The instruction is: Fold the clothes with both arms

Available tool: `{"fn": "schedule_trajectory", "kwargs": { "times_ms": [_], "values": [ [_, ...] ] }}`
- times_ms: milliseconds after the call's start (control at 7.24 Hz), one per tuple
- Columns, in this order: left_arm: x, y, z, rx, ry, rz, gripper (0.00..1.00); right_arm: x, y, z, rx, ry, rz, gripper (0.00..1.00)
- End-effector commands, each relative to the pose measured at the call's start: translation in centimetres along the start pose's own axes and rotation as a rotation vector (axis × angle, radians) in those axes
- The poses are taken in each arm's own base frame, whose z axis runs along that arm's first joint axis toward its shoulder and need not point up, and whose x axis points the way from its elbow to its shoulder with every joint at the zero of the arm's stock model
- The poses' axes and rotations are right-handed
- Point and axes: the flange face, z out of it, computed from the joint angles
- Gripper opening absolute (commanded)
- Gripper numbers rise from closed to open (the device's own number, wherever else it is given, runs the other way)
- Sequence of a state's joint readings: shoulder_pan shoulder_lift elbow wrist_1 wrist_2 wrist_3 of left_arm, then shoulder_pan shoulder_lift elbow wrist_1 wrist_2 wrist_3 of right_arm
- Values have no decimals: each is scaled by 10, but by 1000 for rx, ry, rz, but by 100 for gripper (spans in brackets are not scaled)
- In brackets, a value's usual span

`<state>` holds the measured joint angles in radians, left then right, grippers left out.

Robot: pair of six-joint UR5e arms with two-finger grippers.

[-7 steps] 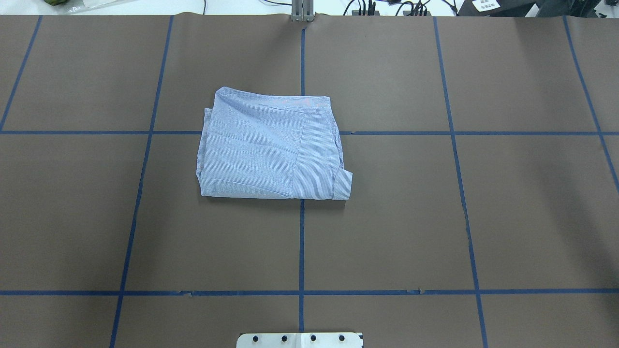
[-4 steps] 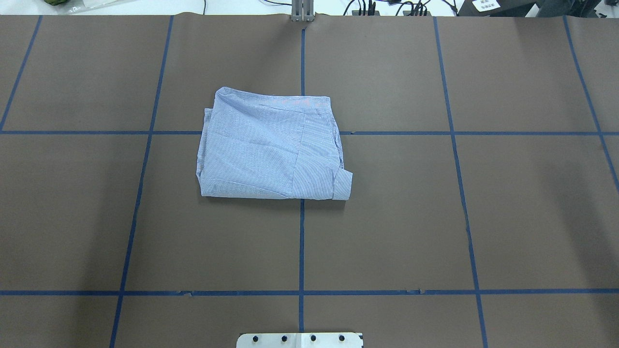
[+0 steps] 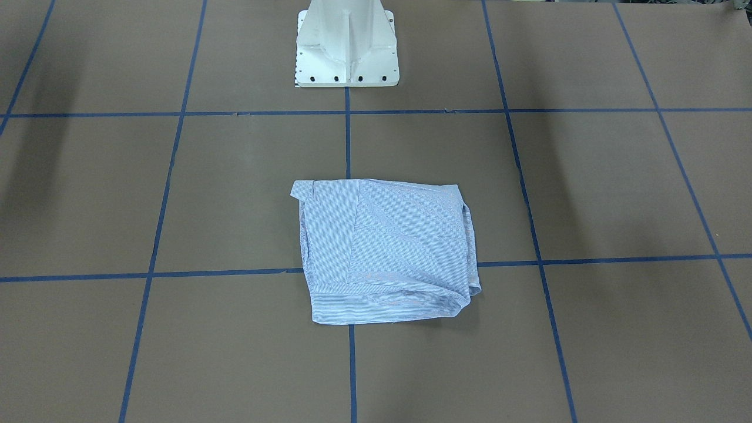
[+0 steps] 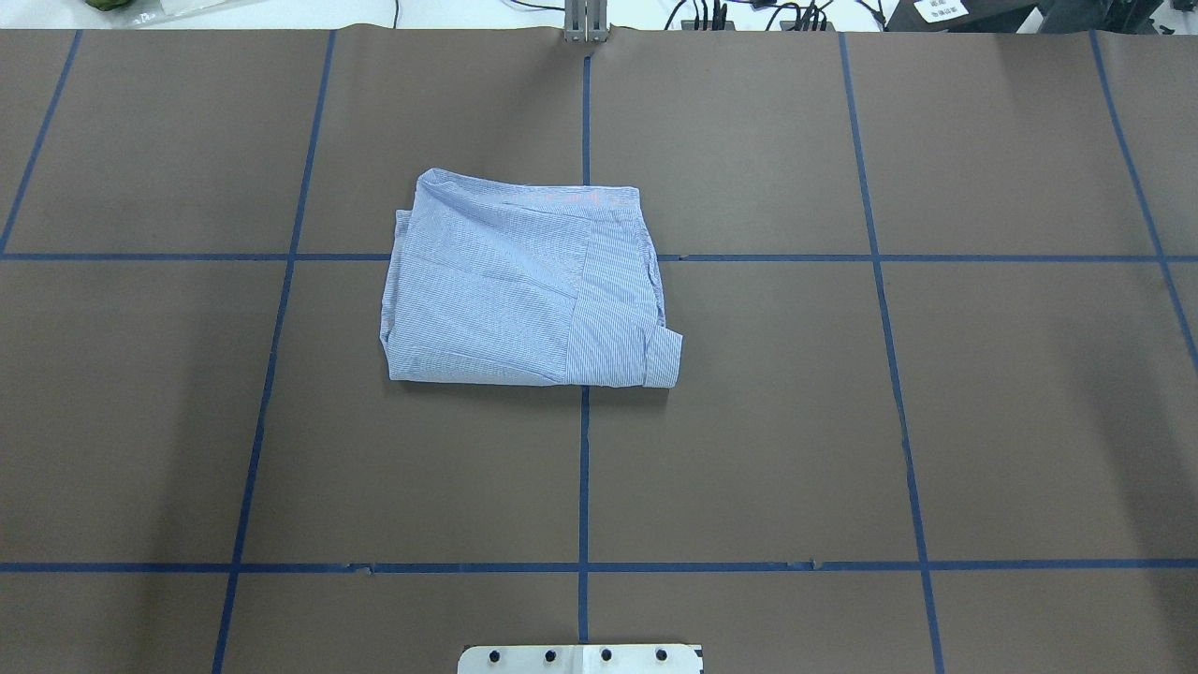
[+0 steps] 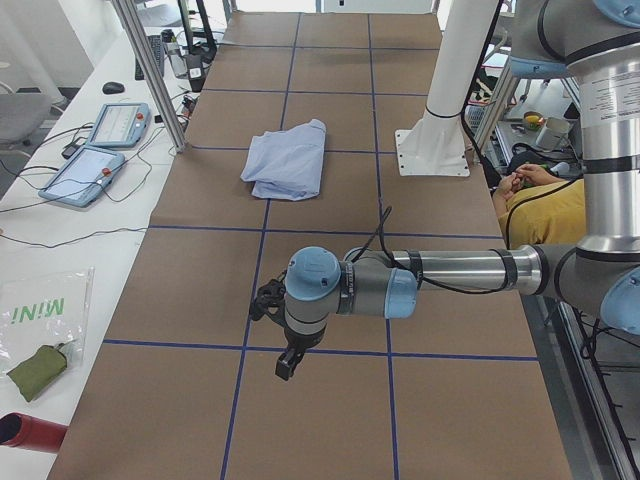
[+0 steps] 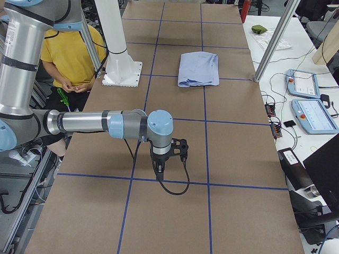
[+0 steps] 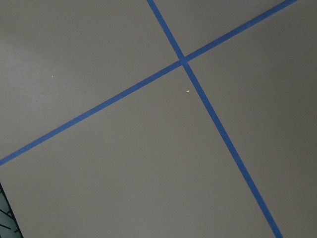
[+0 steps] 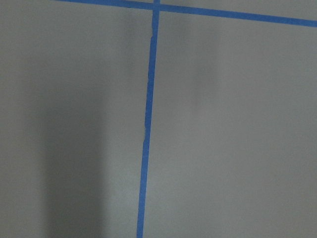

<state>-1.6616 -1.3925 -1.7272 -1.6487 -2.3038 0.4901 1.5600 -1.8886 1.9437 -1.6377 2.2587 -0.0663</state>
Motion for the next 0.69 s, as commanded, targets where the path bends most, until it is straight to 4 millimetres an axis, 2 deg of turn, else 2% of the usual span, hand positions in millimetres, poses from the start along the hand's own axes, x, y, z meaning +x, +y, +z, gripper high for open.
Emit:
{"fn": "schedule_trajectory", "kwargs": {
  "times_ms": [0, 276, 553],
  "values": [
    [6, -2, -6, -31, 27, -37, 100, 1, 3, 2, 8, 0, -5, 100],
    [16, -14, -16, 12, 59, -145, 100, 1, 3, 2, 8, -2, -6, 100],
    [18, -15, -18, 15, 58, -148, 100, 2, 3, 2, 7, -2, -5, 100]
  ]
}}
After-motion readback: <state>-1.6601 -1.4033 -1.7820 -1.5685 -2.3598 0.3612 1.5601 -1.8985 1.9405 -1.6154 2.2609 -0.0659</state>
